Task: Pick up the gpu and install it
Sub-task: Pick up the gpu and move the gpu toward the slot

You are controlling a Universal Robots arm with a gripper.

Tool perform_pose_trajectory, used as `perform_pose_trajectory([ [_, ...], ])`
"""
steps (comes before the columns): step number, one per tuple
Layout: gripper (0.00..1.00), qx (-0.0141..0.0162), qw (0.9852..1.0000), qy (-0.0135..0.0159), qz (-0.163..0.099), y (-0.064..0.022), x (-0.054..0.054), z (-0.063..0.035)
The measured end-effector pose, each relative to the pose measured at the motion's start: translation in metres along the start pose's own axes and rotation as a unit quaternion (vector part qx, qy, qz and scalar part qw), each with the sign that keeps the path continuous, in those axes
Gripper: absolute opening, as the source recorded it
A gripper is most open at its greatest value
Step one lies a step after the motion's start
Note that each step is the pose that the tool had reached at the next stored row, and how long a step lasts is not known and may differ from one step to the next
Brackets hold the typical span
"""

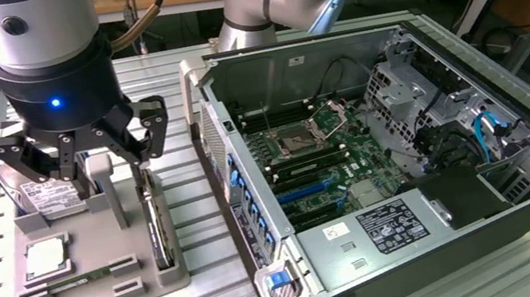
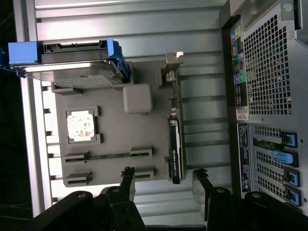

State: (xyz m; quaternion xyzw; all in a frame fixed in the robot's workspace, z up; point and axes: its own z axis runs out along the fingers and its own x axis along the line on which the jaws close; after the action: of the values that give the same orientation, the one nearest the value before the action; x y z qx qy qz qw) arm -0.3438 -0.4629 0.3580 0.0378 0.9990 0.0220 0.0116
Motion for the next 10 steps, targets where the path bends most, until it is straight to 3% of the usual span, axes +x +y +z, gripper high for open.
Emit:
perform_pose_trajectory([
  [10, 0.6, -0.0001, 1.0, 0.0, 0.0, -0.0001, -0.0001, 0.001],
])
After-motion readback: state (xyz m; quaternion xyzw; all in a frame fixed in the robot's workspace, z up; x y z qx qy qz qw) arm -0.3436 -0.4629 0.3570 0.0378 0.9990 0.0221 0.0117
